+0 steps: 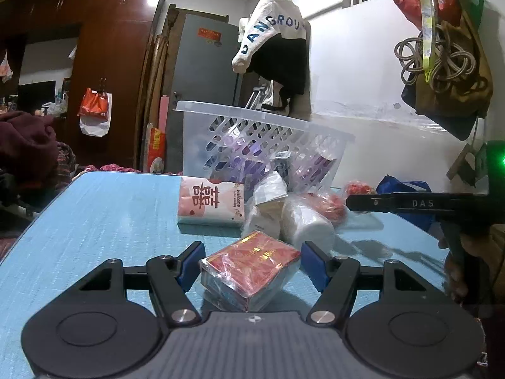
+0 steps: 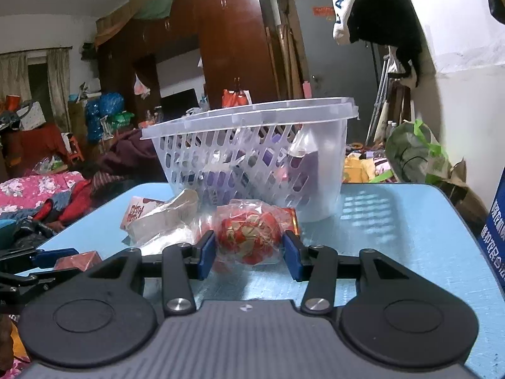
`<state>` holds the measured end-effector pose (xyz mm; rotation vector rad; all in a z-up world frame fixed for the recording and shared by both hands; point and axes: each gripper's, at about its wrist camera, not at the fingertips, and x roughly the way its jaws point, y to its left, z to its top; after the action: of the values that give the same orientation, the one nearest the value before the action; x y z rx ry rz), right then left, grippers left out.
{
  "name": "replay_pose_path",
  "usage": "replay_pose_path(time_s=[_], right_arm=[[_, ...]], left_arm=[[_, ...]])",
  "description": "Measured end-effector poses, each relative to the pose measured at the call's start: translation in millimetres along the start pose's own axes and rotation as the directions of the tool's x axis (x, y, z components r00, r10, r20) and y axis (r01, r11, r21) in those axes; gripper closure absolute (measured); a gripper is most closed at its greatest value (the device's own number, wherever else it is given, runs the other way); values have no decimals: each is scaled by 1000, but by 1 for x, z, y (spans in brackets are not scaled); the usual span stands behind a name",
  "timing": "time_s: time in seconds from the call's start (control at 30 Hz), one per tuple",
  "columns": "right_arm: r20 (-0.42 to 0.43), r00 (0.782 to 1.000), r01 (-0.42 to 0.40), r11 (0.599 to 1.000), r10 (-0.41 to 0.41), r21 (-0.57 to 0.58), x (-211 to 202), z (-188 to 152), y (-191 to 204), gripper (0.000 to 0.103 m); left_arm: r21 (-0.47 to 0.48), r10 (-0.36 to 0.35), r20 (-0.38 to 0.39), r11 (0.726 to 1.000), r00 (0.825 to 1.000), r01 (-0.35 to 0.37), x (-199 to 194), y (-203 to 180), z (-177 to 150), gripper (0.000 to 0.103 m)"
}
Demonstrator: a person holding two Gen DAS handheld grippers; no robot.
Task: Organize objects
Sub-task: 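Grasp red wrapped box with left tool while right tool grasps red-patterned ball, then carry both items over the white basket and open both tools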
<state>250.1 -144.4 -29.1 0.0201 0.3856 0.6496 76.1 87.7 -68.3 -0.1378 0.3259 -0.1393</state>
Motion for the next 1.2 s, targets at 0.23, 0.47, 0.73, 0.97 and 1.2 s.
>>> replay_pose_path(time_s=[0.23, 0.47, 0.73, 0.97, 1.2], right_arm=[[72, 997, 19, 1000, -19, -1, -9, -2, 0, 54], [95, 995, 1, 1000, -4, 31, -16, 1, -1, 54], [201, 979, 44, 992, -20, -116, -13, 100, 19, 54], [85, 994, 76, 985, -63, -153, 65, 146, 9, 26], [137, 991, 32, 990, -14, -135, 10, 98, 7, 0]], left_arm=[[-10, -5, 19, 1000, 1000, 5, -3, 3, 1, 33], [-22, -23, 44, 999, 999, 24, -4, 6, 13, 33], [10, -71, 146, 998, 987, 70, 40, 1, 140, 33], [-67, 31, -14, 997, 999, -31, 143, 14, 204, 14], [-22, 63, 41, 998, 997, -63, 98, 19, 159, 9]])
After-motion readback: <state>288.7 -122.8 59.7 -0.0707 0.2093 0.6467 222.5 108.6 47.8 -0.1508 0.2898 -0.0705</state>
